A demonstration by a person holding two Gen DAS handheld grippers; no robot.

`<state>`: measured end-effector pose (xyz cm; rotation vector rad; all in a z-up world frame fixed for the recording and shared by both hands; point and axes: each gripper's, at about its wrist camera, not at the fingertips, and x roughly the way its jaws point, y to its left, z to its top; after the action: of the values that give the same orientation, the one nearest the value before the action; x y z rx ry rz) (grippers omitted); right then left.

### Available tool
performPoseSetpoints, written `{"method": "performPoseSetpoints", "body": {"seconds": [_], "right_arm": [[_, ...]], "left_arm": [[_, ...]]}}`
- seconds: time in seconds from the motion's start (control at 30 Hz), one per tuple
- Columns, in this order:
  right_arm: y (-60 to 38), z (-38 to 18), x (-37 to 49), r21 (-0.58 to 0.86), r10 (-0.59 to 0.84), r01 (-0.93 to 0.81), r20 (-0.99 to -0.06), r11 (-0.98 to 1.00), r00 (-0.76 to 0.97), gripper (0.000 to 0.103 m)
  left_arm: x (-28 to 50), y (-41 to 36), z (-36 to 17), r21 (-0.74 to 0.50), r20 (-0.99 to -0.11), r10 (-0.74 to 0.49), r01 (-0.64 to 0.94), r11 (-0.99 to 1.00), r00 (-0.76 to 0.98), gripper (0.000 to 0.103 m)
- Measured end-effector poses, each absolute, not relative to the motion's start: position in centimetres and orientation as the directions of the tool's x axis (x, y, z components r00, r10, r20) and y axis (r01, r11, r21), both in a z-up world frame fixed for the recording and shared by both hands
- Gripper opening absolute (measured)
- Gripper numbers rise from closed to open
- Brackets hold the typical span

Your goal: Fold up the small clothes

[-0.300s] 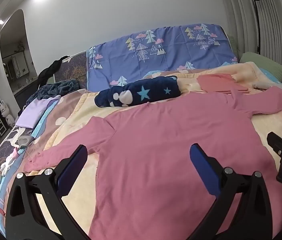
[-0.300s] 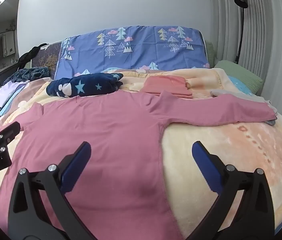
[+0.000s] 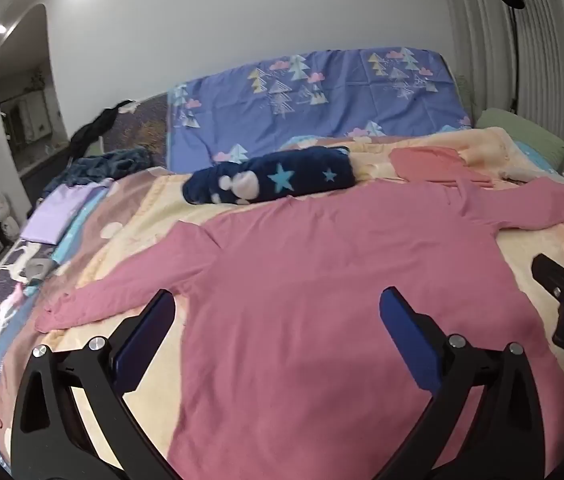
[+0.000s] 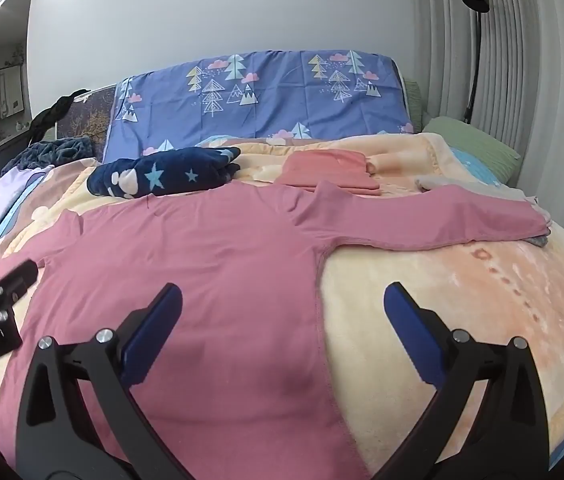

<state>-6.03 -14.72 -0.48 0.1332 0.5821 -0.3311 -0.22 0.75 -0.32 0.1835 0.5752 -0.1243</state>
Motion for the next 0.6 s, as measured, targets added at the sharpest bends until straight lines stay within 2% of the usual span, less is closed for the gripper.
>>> {"method": "performPoseSetpoints", "body": {"seconds": [0.1, 0.2, 0.33, 0.43, 0.6], "right_arm": [[-14.9, -0.6, -6.0, 0.033, -0.265, 0.341, -0.562, 0.940, 0.784, 0.101], [-15.0, -0.6, -6.0, 0.031, -0.269, 0.345, -0.564, 0.938, 0.781, 0.101], [-15.3, -0.7, -6.0, 0.039, -0.273, 0.356, -0.568, 0.934, 0.777, 0.101], [-15.4, -0.8, -6.1, 0.046, -0.270, 0.359, -0.572, 0.932, 0.775, 0.101], [-15.2, -1.0, -5.9, 0.038, -0.269, 0.354, -0.579, 0.934, 0.770, 0.101]], "left_arm": [[-0.7, 1.0, -0.3, 0.074, -0.552, -0.147, 0.224, 0.972, 0.821, 0.102], [-1.5, 1.6, -0.3, 0.018, -0.505, -0.246, 0.294, 0.955, 0.827, 0.102], [-1.2, 1.4, -0.9, 0.004, -0.500, -0.228, 0.265, 0.964, 0.836, 0.102], [-1.1, 0.8, -1.4, 0.083, -0.530, -0.169, 0.249, 0.965, 0.831, 0.102], [-1.0, 0.5, -1.8, 0.029, -0.577, -0.237, 0.310, 0.950, 0.781, 0.102]]}}
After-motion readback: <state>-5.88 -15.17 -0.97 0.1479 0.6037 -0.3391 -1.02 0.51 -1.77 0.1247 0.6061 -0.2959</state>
